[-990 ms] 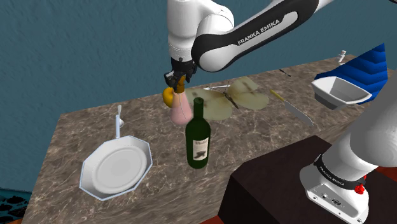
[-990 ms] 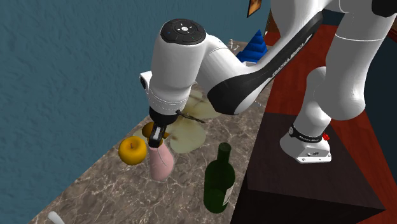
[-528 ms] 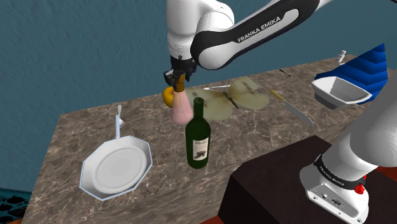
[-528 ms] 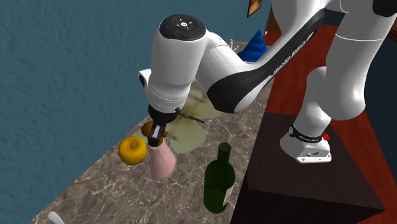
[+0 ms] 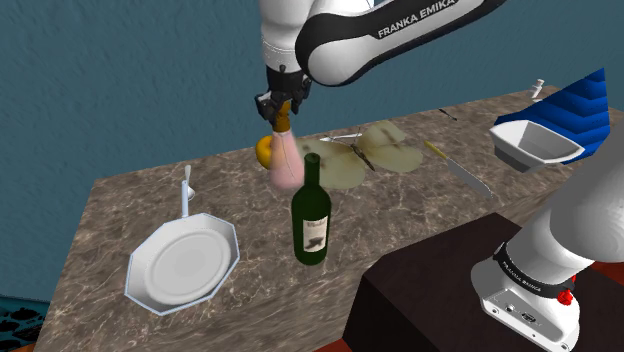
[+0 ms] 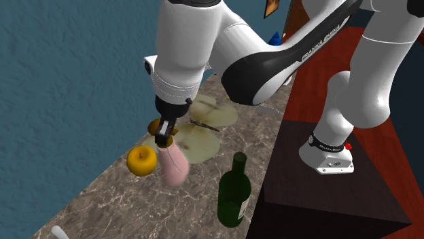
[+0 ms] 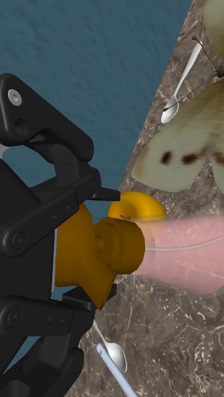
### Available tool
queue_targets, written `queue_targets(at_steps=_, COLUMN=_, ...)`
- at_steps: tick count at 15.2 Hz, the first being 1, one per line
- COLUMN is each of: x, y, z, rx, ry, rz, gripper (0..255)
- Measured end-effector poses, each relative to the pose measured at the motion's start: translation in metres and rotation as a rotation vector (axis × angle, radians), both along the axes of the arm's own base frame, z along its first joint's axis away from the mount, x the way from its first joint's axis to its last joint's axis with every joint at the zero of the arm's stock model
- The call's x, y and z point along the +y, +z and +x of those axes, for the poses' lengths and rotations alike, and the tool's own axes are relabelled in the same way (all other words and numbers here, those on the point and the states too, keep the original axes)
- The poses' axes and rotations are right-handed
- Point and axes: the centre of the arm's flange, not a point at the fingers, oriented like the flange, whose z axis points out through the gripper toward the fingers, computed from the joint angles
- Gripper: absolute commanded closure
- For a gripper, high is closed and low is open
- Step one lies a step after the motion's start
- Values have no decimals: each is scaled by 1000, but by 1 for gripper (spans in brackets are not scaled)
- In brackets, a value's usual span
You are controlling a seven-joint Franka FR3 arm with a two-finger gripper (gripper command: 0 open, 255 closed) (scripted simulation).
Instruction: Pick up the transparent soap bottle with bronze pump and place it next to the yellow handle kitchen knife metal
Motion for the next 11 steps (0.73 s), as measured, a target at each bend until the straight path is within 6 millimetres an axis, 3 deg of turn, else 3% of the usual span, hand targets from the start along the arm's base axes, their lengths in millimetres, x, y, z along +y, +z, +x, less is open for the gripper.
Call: queue_targets(at_steps=11, x=0, y=57, z=0, rx=0, ry=0, rz=0, gripper=255)
